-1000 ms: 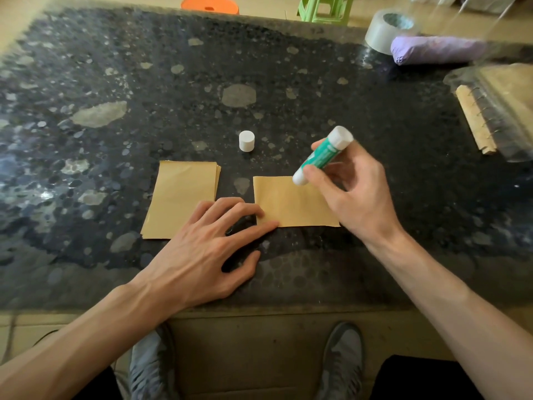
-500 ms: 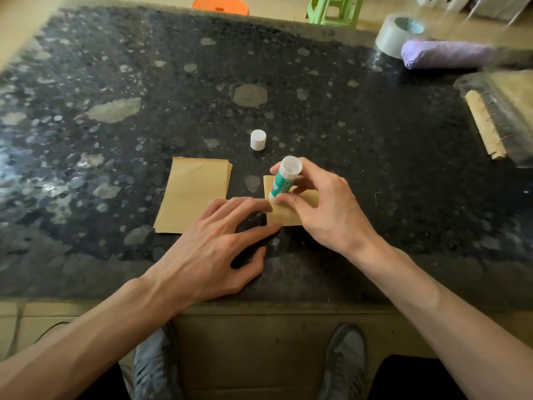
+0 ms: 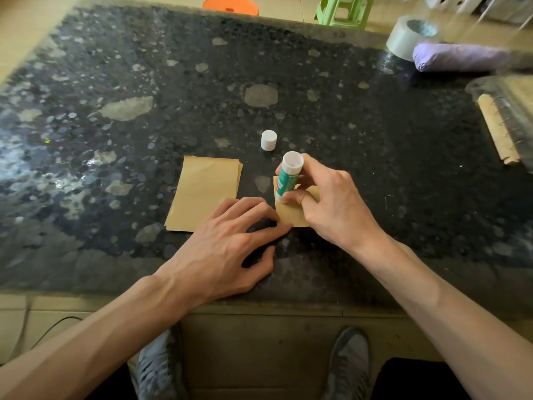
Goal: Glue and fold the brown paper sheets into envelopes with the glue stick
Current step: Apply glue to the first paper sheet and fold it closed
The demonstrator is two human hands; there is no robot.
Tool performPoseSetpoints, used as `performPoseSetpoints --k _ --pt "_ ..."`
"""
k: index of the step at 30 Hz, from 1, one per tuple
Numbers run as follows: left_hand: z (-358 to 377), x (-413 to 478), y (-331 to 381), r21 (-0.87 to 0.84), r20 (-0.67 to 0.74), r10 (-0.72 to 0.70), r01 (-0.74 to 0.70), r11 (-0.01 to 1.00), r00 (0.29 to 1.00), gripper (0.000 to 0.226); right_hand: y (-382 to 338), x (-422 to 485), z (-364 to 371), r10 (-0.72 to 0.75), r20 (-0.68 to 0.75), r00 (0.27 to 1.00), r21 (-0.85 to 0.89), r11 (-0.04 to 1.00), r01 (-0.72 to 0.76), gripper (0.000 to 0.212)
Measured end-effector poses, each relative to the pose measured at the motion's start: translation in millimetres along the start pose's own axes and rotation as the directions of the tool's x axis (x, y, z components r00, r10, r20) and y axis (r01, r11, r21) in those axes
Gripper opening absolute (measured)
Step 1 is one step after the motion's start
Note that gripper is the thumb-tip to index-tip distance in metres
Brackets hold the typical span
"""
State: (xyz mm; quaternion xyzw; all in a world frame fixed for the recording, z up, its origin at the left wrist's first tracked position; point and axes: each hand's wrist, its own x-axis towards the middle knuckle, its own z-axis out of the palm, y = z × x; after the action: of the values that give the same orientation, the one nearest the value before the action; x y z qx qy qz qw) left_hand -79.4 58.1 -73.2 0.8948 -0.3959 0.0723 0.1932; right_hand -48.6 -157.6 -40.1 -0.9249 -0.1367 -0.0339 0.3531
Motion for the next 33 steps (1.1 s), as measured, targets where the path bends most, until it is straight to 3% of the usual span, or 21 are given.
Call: performPoseSetpoints --k 26,33 --pt "-1.9 1.2 0.7 -0.032 0.008 -0.012 0.012 0.999 1.000 0.039 4.5 20.0 15.2 -0.016 -0.155 0.988 -0.063 0.998 0.006 0.026" --pt "-1.6 1.1 0.1 -0.040 -0.002 -0.007 0.007 0.999 1.000 0.039 5.6 18.4 14.6 0.033 -0.222 0.975 0.091 0.996 -0.013 0.023"
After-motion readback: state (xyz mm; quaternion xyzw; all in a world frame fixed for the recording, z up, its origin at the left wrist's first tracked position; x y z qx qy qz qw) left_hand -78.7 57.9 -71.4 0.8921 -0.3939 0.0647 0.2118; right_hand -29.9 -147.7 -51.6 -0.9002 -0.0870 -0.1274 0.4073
